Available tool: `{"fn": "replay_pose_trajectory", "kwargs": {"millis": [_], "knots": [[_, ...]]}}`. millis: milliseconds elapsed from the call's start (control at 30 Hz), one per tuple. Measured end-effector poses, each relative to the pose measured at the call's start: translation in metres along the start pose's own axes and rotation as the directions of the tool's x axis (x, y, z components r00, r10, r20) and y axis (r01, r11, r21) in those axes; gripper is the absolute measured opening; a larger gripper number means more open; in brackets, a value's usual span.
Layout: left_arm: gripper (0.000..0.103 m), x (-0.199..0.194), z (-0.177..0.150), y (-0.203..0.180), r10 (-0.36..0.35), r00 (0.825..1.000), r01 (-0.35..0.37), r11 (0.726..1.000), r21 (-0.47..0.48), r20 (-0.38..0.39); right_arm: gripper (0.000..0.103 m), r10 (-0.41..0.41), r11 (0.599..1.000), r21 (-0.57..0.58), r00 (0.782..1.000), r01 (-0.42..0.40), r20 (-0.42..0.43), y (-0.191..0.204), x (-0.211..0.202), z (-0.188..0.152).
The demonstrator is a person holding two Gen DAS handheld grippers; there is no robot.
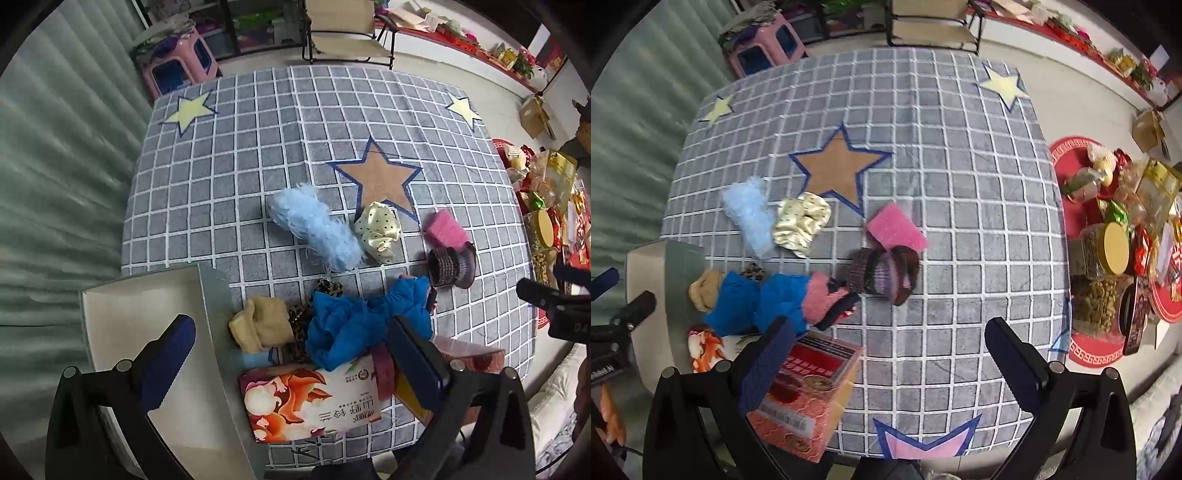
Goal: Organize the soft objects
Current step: 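Move both tools toward the soft items on the table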
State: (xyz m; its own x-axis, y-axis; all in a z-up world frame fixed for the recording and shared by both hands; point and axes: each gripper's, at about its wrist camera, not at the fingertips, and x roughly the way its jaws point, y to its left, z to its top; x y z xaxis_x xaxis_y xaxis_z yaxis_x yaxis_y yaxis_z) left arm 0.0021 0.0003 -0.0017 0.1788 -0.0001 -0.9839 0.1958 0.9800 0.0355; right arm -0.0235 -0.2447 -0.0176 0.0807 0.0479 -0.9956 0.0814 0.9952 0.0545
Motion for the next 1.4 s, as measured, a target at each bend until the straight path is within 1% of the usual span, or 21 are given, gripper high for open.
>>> {"fn": "replay_pose_trajectory", "kwargs": {"millis": [100,233,333,367,433,467,500,600,633,667,733,1000,1133,1400], "knots": [[0.103,0.011,0.008,0.002,0.001,0.999,-0.001,1.0,-0.005,-0.034,0.103,-0.01,0.999,0.034,0.999,0.012,-0.04,-0.011,0.013,0.002],[0.103,0.018,0.014,0.002,0.007,0.997,-0.007,1.0,-0.004,-0.071,0.103,0.0,0.997,0.071,0.997,0.005,-0.075,-0.021,0.026,0.004],[0.103,0.013,0.013,0.002,0.016,0.996,-0.016,1.0,0.0,-0.085,0.103,0.002,0.996,0.084,0.995,0.007,-0.104,-0.025,0.034,0.005],[0.103,0.016,0.023,-0.003,0.018,0.997,-0.018,1.0,0.003,-0.08,0.103,0.006,0.996,0.086,0.994,0.003,-0.108,-0.026,0.035,0.005],[0.103,0.017,0.027,-0.005,0.019,0.996,-0.018,1.0,0.003,-0.092,0.103,0.01,0.996,0.085,0.993,0.0,-0.117,-0.026,0.039,0.007],[0.103,0.018,0.029,-0.006,0.017,0.995,-0.017,1.0,0.002,-0.095,0.103,0.01,0.997,0.083,0.993,0.0,-0.12,-0.026,0.04,0.008],[0.103,0.019,0.03,-0.007,0.029,0.993,-0.029,1.0,0.005,-0.113,0.103,0.01,0.997,0.08,0.992,0.0,-0.124,-0.025,0.041,0.009],[0.103,0.022,0.034,-0.007,0.033,0.992,-0.033,0.999,0.003,-0.125,0.103,0.011,0.997,0.072,0.992,-0.002,-0.128,-0.024,0.042,0.014],[0.103,0.022,0.033,-0.009,0.055,0.989,-0.055,0.998,0.005,-0.14,0.103,0.009,0.998,0.066,0.992,-0.001,-0.128,-0.023,0.042,0.016],[0.103,0.023,0.034,-0.009,0.057,0.988,-0.058,0.998,0.004,-0.142,0.103,0.008,0.998,0.061,0.992,-0.001,-0.127,-0.022,0.043,0.017],[0.103,0.025,0.035,-0.009,0.048,0.989,-0.049,0.999,-0.002,-0.138,0.103,0.004,0.999,0.05,0.992,0.002,-0.126,-0.021,0.044,0.02],[0.103,0.036,0.042,-0.007,0.053,0.986,-0.057,0.998,-0.02,-0.156,0.103,-0.004,1.0,0.026,0.991,0.008,-0.137,-0.02,0.05,0.03],[0.103,0.041,0.045,-0.008,0.038,0.985,-0.043,0.999,-0.023,-0.17,0.103,-0.004,1.0,0.027,0.989,0.008,-0.145,-0.022,0.055,0.033],[0.103,0.046,0.05,-0.009,0.035,0.984,-0.042,0.999,-0.034,-0.177,0.103,-0.008,0.999,0.031,0.987,0.013,-0.158,-0.024,0.062,0.037]]}}
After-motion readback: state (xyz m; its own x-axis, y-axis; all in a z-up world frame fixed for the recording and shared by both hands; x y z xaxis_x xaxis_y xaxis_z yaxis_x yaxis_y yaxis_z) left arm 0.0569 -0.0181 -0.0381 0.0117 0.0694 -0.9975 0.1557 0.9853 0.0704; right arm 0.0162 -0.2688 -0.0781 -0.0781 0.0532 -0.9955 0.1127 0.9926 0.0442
